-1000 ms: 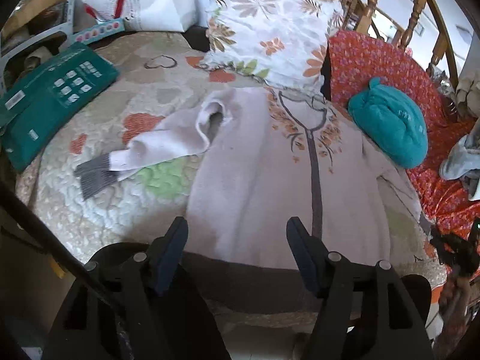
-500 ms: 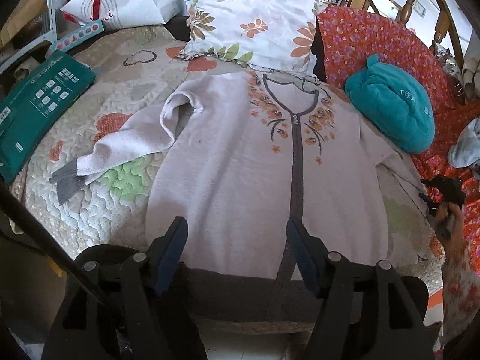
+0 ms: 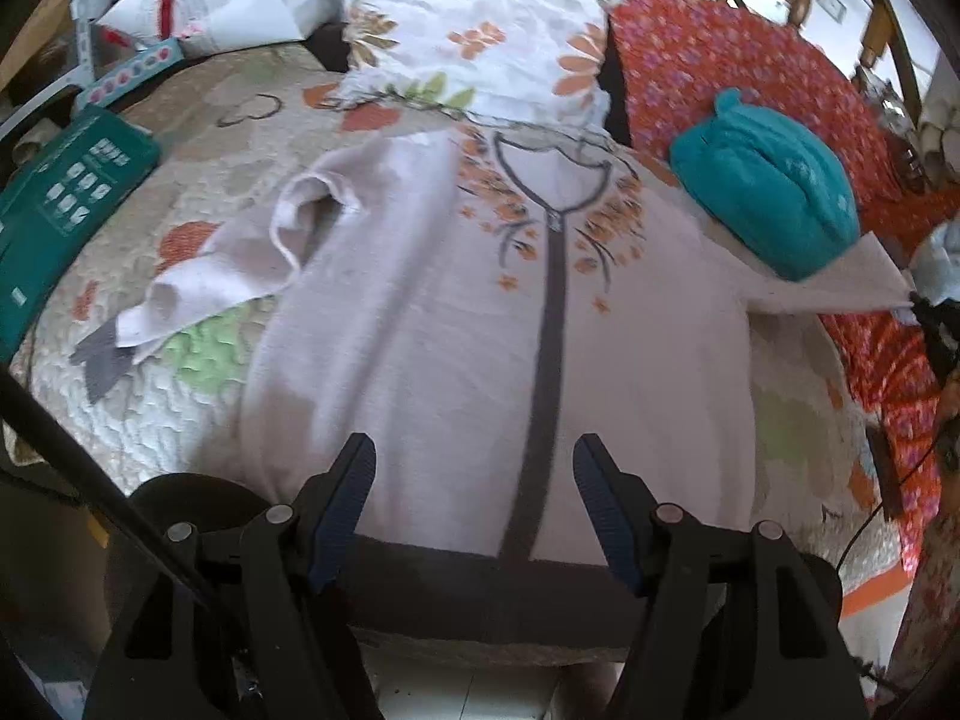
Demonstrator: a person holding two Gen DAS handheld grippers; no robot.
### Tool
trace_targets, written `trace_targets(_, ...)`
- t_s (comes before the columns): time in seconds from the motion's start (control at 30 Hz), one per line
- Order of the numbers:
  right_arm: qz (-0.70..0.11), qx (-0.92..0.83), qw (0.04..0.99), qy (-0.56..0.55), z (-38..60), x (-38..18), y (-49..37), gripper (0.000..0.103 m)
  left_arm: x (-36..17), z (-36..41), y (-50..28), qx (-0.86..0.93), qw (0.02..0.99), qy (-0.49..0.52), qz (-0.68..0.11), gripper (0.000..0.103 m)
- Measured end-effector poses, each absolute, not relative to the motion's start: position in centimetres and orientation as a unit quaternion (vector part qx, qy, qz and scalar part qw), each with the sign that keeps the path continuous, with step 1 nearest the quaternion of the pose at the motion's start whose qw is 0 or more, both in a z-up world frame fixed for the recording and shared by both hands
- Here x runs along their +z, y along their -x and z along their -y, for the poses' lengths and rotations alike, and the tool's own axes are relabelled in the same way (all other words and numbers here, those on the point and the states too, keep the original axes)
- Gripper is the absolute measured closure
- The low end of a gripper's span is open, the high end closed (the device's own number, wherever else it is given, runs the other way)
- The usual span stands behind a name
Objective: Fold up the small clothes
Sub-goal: 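Reach to the sleeve and grasp its grey cuff with the right gripper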
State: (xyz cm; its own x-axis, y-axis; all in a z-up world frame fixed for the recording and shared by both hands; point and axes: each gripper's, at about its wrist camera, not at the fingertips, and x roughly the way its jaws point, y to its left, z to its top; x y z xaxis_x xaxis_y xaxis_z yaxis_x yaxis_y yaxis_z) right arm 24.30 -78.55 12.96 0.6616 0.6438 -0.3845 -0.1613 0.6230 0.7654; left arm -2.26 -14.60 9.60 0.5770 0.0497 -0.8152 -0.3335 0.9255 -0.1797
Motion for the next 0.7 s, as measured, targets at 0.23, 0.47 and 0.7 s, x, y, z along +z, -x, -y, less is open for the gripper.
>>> trace_targets(0.23,-0.432,0.115,0.819,-0.361,76.7,2.4,-9.4,0.094,9.5,16.4,1.8,0.081,0.877,0.144,-0.45,0.036)
trace_targets(0.47,-0.41,0.038,0.837,-0.36,71.9,3.5,0.1,0.086,8.8,16.1,1.2,0.076,0.87,0.164,-0.458,0.035)
trace_targets(0.7,-0.399,-0.009,0.871,-0.286,71.6,4.7,-2.8,0.051,8.2,16.1,1.1,0.07,0.869,0.162,-0.462,0.035)
